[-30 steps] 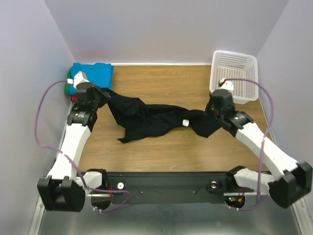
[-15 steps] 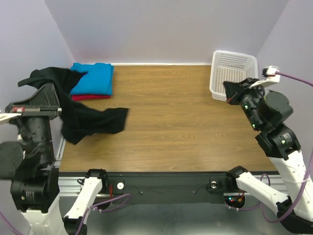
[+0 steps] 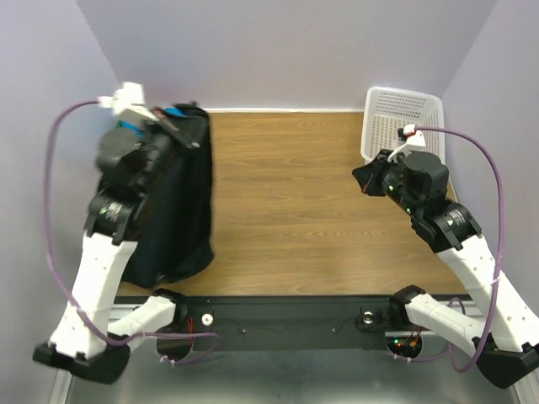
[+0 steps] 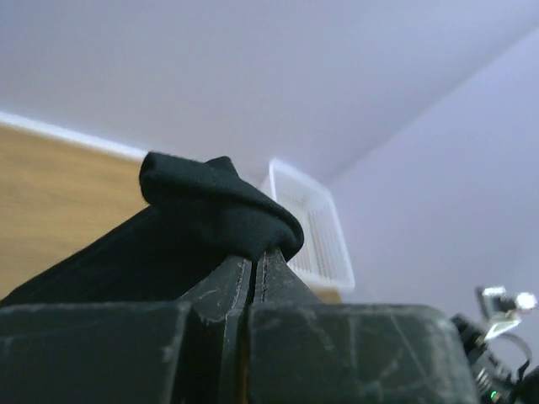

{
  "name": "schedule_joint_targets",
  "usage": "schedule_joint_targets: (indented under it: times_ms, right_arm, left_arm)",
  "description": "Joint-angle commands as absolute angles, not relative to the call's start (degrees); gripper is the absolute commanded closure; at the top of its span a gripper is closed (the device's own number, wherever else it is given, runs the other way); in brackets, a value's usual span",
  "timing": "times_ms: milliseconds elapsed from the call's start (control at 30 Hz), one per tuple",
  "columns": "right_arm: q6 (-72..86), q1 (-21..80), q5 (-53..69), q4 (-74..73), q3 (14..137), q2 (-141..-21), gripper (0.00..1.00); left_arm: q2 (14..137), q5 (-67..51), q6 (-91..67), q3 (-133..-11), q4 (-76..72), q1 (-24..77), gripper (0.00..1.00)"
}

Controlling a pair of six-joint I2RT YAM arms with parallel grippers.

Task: Fold and stack the t-shirts
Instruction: Flatten the tshirt out

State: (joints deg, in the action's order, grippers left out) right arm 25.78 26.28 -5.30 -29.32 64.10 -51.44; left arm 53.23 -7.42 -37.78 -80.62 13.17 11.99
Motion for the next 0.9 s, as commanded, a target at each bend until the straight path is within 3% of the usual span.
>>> schedule_joint_targets:
  times_ms: [0,100,200,333,367,400,467,567,600,700,867]
  right_arm:
    - [28.91,26.46,-6.5,-27.16,64.34,-51.42,0.99]
    - [30.32,26.37,-9.48,-27.25,62.67,-50.63,0.99]
    - [31.55,26.46,-13.78,-27.33,61.09,-49.23,0.98]
    - [31.82,26.46,-15.55,-27.42,59.15,-48.16,0.97]
    - [32.08,26.46,-15.73,-27.6,58.37,-48.16,0.97]
    - [32.17,26.46,-15.82,-27.51,57.92,-48.08,0.97]
    - [32.43,26.46,-15.73,-27.86,56.96,-47.99,0.93]
    - [32.17,26.46,-15.99,-28.47,56.43,-47.46,0.81]
    - [32.08,26.46,-16.34,-28.56,56.34,-47.29,0.67]
    - [32.52,26.46,-17.75,-28.65,55.55,-46.76,0.43]
    - [32.87,26.46,-17.58,-28.65,53.7,-49.04,0.1]
  left_arm:
    - [56.41,-0.1,-36.48,-78.57,3.6,26.63,1.0]
    - [64.73,7.7,-34.98,-77.43,1.59,42.04,1.0]
    - [75.62,11.42,-34.37,-78.82,0.35,50.85,1.0]
    - [90.41,8.54,-34.19,-86.46,0.26,55.1,1.0]
    - [93.31,6.96,-33.58,-88.75,0.26,56.33,0.93]
    - [99.08,6.6,-33.05,-93.9,1.66,56.86,0.79]
    - [103.95,5.02,-32.17,-99.03,4.55,57.56,0.03]
    - [108.37,5.53,-31.29,-104.32,10.1,57.66,0.01]
    - [107.06,7.1,-31.12,-103.8,10.72,57.66,0.01]
    - [100.23,14.84,-31.99,-98.63,12.39,57.22,0.01]
    - [82.91,28.08,-43.19,-78.0,18.45,50.55,0.01]
